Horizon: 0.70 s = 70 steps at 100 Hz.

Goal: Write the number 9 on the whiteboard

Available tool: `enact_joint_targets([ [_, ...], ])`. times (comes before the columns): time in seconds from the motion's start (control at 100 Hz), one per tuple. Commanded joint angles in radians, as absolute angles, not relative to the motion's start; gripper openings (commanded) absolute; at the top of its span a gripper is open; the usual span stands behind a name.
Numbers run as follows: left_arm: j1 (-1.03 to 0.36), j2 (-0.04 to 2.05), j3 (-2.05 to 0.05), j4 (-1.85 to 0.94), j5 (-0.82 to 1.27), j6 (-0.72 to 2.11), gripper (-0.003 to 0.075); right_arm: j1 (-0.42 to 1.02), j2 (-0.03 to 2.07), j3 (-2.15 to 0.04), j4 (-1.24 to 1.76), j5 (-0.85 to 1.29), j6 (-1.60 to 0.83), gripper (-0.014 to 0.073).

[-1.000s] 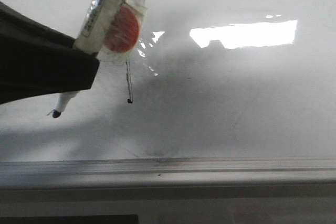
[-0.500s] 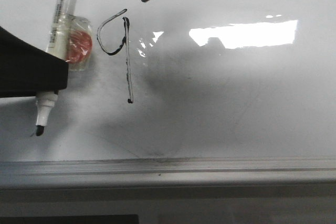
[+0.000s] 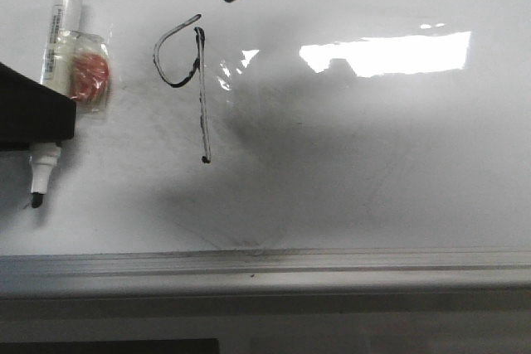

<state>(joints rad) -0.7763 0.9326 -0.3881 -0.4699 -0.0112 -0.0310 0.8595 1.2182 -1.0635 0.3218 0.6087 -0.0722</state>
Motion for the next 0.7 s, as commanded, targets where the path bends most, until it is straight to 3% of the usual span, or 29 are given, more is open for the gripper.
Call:
enact_joint_targets([
  [0.0, -0.765, 0.93, -0.417, -0.469, -0.058, -0.038, -0.002, 0.858, 1.199, -1.097, 0.326, 0.541, -0.074, 0.0396],
  [0.23, -0.765, 0.93, -0.417, -0.469, -0.037, -0.038, 0.0001, 0.858, 1.199, -1.097, 0.326, 0.538, -0.074, 0.0396],
  [0.5, -0.765, 0.93, -0.417, -0.488, -0.014, -0.038, 0.0333, 0.858, 1.199, -1.097, 0.326, 0.518, -0.074, 0.0396],
  [0.61, -0.765, 0.93, -0.417, -0.488, -0.016, -0.038, 0.0358, 0.858, 1.199, -1.097, 0.322, 0.491, -0.076, 0.0363],
  [0.69, -0.765, 0.93, -0.417, -0.488, -0.016, -0.038, 0.0358, 0.858, 1.199, -1.097, 0.308, 0.467, -0.078, 0.0256],
])
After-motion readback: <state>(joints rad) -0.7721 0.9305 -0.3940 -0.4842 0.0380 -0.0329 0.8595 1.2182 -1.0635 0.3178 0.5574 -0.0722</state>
